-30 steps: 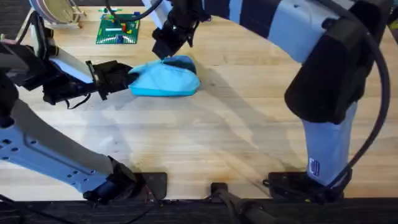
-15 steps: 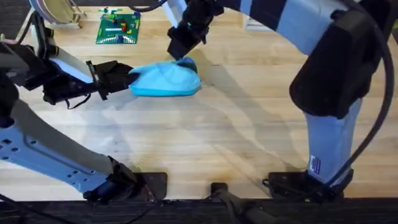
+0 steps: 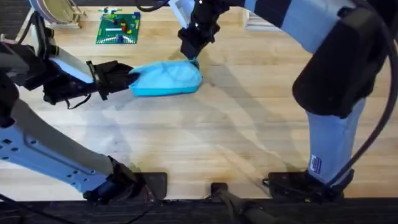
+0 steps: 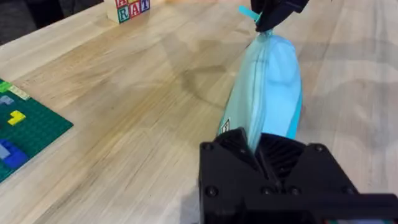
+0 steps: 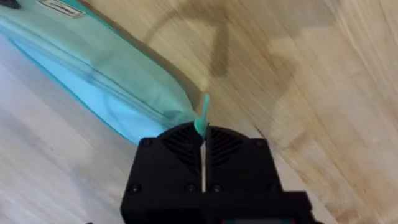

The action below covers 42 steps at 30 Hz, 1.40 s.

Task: Unzip the bag, pick up the pens from the table one at a time and place them inside, then zip the bag closed.

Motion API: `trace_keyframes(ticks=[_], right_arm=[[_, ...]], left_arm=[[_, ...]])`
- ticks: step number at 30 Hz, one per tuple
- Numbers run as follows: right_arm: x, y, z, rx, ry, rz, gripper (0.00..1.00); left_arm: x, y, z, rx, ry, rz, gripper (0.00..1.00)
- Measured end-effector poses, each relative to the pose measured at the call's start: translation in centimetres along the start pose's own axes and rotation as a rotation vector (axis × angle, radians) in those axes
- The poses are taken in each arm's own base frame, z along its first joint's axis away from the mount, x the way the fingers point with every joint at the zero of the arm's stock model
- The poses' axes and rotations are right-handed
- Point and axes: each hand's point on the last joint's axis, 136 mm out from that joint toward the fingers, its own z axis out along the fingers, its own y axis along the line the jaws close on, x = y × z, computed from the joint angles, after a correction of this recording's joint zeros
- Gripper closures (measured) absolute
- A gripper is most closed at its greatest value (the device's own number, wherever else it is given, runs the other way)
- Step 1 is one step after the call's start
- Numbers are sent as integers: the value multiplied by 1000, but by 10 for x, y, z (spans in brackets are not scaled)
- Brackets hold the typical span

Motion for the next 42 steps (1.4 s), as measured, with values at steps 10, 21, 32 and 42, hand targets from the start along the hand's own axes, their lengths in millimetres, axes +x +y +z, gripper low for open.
trace_keyframes(ticks=[10, 21, 32, 42], right_arm=[[11, -12, -5, 56, 43, 17, 972], [27, -38, -8, 39, 75, 180, 970], [39, -75, -11, 90, 76, 368, 968], [57, -139, -18, 253, 68, 462, 968]], left_arm=[[0, -1, 1, 4, 0, -4, 959], [-2, -6, 8, 31, 2, -6, 959], [-2, -5, 8, 30, 3, -4, 959], [0, -1, 1, 5, 1, -4, 959]])
